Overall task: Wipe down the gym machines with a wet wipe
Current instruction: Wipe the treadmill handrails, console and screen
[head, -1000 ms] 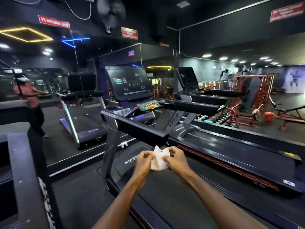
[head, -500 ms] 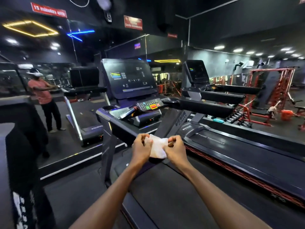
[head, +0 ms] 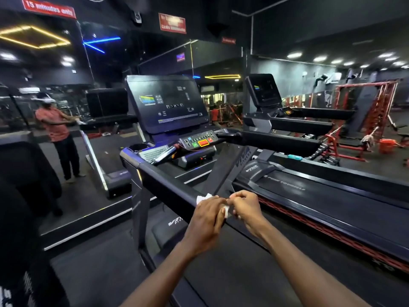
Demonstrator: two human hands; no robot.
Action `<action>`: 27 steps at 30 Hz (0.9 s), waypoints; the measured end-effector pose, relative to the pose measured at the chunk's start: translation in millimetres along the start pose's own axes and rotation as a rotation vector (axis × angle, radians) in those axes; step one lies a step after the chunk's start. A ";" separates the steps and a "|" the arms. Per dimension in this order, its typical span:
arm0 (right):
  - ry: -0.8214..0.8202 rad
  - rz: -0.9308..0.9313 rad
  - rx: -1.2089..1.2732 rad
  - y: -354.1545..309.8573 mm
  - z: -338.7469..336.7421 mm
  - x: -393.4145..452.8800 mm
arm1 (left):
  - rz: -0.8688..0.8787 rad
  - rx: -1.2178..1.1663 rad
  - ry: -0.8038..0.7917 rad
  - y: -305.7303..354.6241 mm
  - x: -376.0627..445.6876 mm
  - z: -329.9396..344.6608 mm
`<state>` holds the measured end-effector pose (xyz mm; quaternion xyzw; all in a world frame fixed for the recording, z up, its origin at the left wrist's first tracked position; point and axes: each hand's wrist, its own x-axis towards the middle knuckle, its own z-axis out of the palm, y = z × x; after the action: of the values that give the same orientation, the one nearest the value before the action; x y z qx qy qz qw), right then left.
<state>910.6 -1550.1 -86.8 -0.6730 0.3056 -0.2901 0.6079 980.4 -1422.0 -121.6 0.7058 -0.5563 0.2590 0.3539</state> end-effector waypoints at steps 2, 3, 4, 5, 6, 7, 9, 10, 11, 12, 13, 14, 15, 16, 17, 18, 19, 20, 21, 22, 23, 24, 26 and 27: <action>0.006 0.037 0.056 -0.3 -6.9 5.1 | 0.033 0.053 -0.053 -13.0 3.6 -2.4; 0.014 0.038 0.076 0.0 -9.2 8.1 | 0.051 0.063 -0.072 -16.5 5.3 -3.5; 0.025 0.037 0.097 -0.6 -10.2 9.9 | 0.084 0.065 -0.094 -18.8 6.1 -3.4; 0.031 0.032 0.105 -1.2 -10.6 10.9 | 0.133 0.068 -0.119 -19.7 5.7 -3.1; 0.031 0.036 0.108 -2.3 -10.2 11.5 | 0.188 0.075 -0.149 -21.2 4.9 -3.7; 0.027 0.043 0.108 -2.8 -9.2 12.6 | 0.229 0.082 -0.171 -26.9 5.3 -5.0; 0.010 0.048 0.109 -6.3 -7.4 11.5 | 0.190 0.072 -0.165 -49.8 8.5 -9.6; 0.008 0.046 0.109 -8.3 -6.5 10.4 | 0.116 0.069 -0.136 -60.2 9.2 -12.8; 0.006 0.043 0.109 -8.9 -5.7 10.3 | 0.048 0.070 -0.108 -65.8 8.0 -15.5; 0.012 0.044 0.107 -9.5 -3.9 9.3 | 0.022 0.066 -0.095 -65.8 4.5 -16.1; 0.016 0.042 0.102 -9.8 -2.2 9.0 | 0.055 0.065 -0.103 -61.0 -0.4 -14.4; 0.023 0.037 0.095 -10.8 0.1 8.5 | 0.122 0.061 -0.130 -53.6 -6.6 -11.8; 0.025 0.030 0.086 -10.9 2.0 9.1 | 0.185 0.055 -0.158 -47.3 -12.9 -8.9; 0.027 0.026 0.073 -11.6 3.9 9.8 | 0.218 0.049 -0.171 -46.2 -16.4 -6.5; 0.029 0.020 0.056 -11.9 6.9 10.1 | 0.207 0.040 -0.158 -51.0 -17.0 -5.9; 0.033 0.012 0.039 -13.1 9.9 10.0 | 0.155 0.033 -0.120 -57.5 -14.2 -7.2; 0.036 0.004 0.022 -13.8 13.7 9.8 | 0.096 0.033 -0.078 -63.2 -10.7 -10.3; 0.038 -0.002 0.009 -14.6 17.7 8.6 | 0.072 0.035 -0.064 -66.2 -8.3 -11.9; 0.036 -0.007 -0.004 -15.4 21.5 7.4 | 0.107 0.037 -0.076 -66.1 -7.6 -11.6; 0.037 -0.016 -0.011 -15.7 25.8 6.5 | 0.168 0.035 -0.104 -63.0 -7.6 -10.9; 0.043 -0.027 -0.017 -15.2 28.9 6.3 | 0.213 0.032 -0.125 -58.3 -6.9 -10.4; 0.058 -0.034 -0.024 -13.7 32.6 6.7 | 0.220 0.025 -0.133 -55.2 -4.8 -10.5; 0.092 -0.033 -0.072 -9.4 37.2 6.7 | 0.184 0.018 -0.133 -55.7 2.6 -11.6; 0.104 -0.028 -0.100 -7.9 39.8 4.6 | 0.184 0.027 -0.135 -58.4 5.3 -13.3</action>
<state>944.4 -1527.5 -82.5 -0.6906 0.3414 -0.3178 0.5527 1038.7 -1407.0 -121.8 0.6721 -0.6379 0.2499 0.2811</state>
